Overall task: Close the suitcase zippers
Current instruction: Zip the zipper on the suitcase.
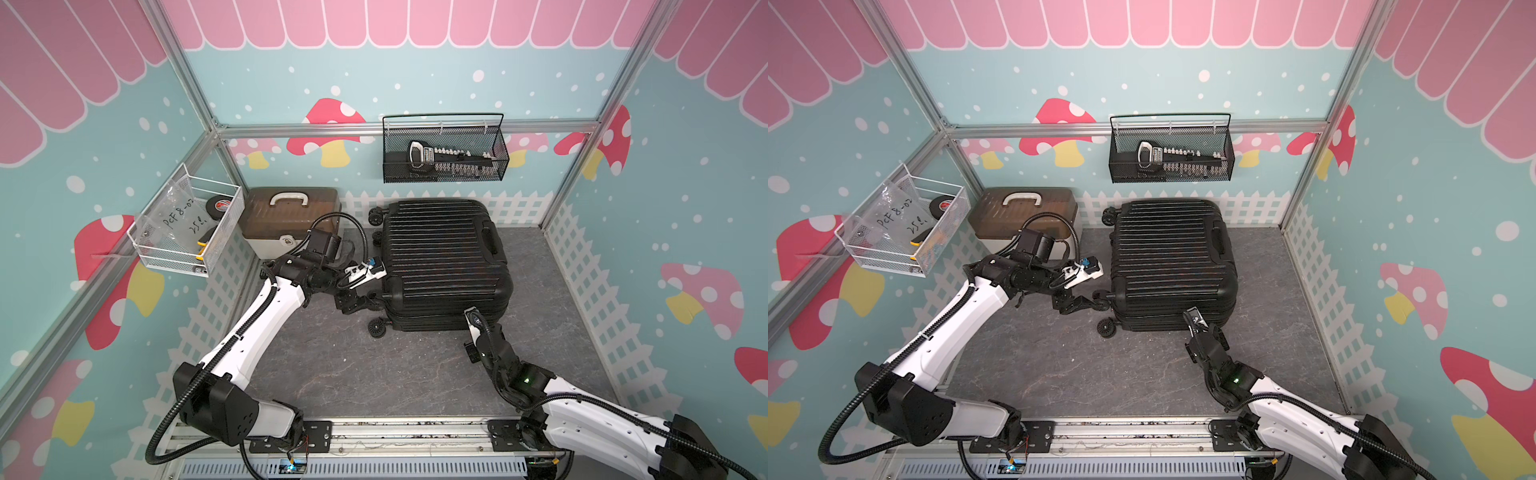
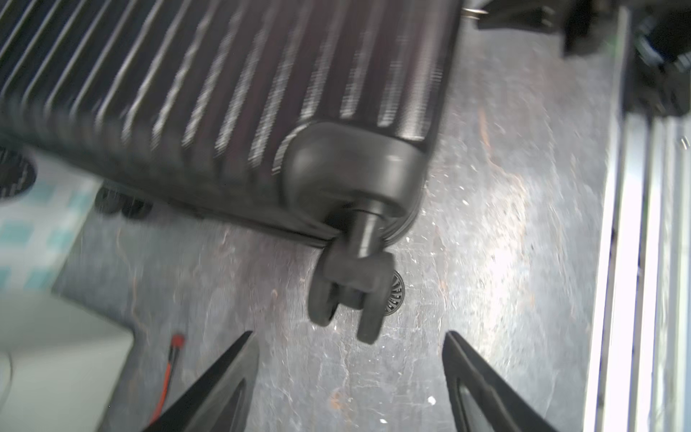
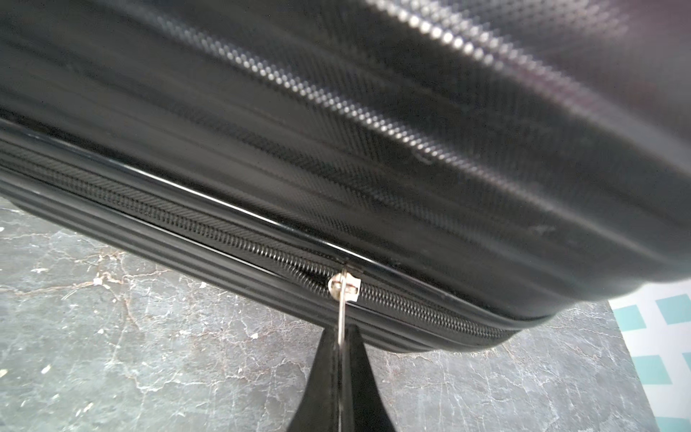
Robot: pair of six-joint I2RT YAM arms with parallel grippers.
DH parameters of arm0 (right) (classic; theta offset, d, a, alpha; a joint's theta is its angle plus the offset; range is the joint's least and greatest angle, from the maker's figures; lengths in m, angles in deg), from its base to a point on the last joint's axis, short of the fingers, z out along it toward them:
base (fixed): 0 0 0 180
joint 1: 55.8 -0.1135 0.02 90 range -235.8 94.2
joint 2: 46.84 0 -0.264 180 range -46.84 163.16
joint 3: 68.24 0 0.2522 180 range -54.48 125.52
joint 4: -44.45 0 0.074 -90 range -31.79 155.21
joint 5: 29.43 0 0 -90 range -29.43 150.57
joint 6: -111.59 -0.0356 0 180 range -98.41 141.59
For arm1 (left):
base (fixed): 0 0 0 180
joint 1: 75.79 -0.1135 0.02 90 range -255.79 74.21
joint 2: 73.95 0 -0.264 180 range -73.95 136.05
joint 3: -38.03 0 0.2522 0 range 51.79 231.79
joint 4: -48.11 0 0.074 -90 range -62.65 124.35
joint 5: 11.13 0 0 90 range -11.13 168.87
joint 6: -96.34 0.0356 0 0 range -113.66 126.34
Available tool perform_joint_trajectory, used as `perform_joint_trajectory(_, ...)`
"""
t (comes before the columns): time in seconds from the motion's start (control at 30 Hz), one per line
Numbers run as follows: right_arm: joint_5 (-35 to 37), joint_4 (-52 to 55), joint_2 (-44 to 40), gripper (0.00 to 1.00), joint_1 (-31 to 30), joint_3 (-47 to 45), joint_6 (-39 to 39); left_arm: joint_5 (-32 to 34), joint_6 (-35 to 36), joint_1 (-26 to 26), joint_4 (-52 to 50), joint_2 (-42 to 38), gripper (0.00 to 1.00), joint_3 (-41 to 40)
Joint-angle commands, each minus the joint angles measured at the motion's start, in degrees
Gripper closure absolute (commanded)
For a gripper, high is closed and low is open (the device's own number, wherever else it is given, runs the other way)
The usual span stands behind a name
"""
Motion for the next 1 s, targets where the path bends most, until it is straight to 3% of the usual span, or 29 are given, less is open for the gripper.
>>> perform_joint_trajectory(0.0, 1.4, -4.8, -2.0, 1.00, 0.6, 0.3, -0.9, -4.5, 13.8, 0.4, -3.0, 2.1, 0.20, 0.5)
perform_joint_trajectory(0.4, 0.5, -4.3, -3.3, 1.00, 0.8, -0.1, -1.1, 7.8, 9.5, 3.9, -0.2, 12.9, 0.24, 4.8)
perform_joint_trajectory(0.5, -0.3, -4.2, -3.8, 1.00, 0.8, -0.3, -1.1, 10.1, 7.9, 6.2, -0.2, 14.5, 0.38, 5.4)
perform_joint_trajectory(0.67, -2.9, -1.0, -6.9, 1.00, 0.8, -0.4, -2.6, 12.5, 4.1, 6.6, 0.4, 14.6, 0.92, 6.6)
perform_joint_trajectory(0.97, -12.4, 5.0, -16.1, 1.00, 0.8, -2.0, -4.2, 21.5, -13.4, 6.5, 7.7, 14.4, 0.97, 8.8)
